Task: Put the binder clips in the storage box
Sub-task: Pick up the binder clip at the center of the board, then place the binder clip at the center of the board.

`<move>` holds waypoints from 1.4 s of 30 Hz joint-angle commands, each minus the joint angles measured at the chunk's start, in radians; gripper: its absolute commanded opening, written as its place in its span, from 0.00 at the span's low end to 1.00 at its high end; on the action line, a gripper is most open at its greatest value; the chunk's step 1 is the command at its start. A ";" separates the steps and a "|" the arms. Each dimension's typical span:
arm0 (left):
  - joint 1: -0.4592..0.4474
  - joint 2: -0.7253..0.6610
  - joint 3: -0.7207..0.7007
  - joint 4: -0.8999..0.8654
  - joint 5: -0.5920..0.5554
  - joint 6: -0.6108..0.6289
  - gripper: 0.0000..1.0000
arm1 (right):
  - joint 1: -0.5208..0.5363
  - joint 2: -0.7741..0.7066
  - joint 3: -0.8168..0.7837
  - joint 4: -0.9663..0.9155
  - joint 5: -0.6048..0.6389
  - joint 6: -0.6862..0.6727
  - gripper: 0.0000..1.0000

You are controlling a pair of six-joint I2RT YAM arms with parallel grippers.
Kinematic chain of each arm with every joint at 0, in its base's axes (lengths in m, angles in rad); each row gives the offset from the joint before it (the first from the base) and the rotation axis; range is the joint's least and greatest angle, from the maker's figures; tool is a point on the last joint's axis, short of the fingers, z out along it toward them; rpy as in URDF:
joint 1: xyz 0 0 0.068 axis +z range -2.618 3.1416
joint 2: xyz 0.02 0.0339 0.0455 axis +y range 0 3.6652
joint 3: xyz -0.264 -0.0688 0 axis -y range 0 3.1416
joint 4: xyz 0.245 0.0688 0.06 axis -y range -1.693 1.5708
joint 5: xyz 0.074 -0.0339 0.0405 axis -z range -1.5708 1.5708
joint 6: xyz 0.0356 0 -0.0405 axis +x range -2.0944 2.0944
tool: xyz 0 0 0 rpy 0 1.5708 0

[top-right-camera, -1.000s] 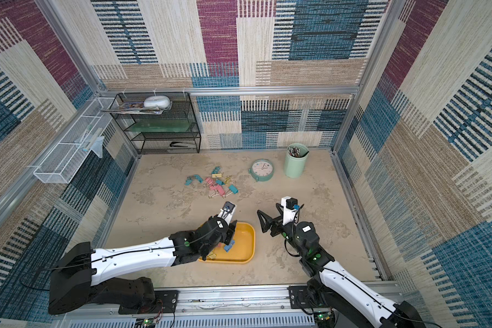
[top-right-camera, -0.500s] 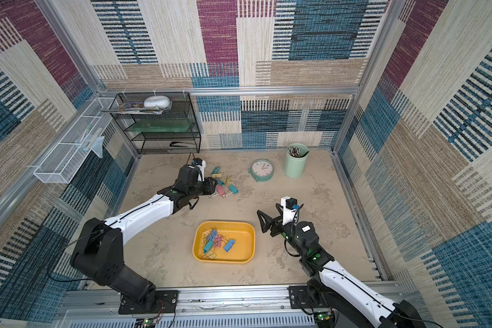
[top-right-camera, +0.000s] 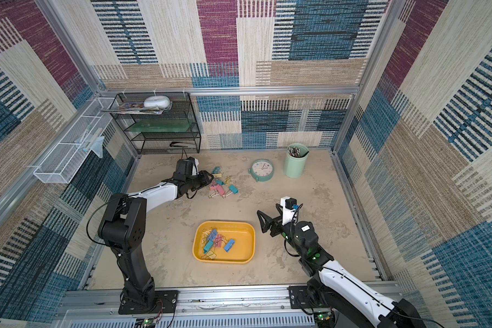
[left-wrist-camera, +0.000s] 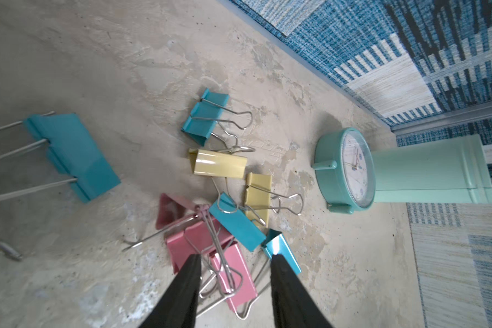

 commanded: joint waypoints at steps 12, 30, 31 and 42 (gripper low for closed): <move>0.007 0.140 0.176 -0.157 -0.095 0.115 0.71 | 0.000 0.012 0.000 0.010 0.006 -0.008 0.98; 0.006 0.061 0.120 -0.154 -0.128 0.136 0.30 | 0.001 0.029 0.003 0.014 0.007 -0.010 0.98; 0.006 0.036 0.102 -0.152 -0.140 0.142 0.30 | 0.000 0.026 0.003 0.013 0.007 -0.010 0.98; -0.061 -0.276 -0.111 -0.131 -0.362 0.314 0.30 | 0.000 0.002 0.000 0.005 0.005 -0.007 0.98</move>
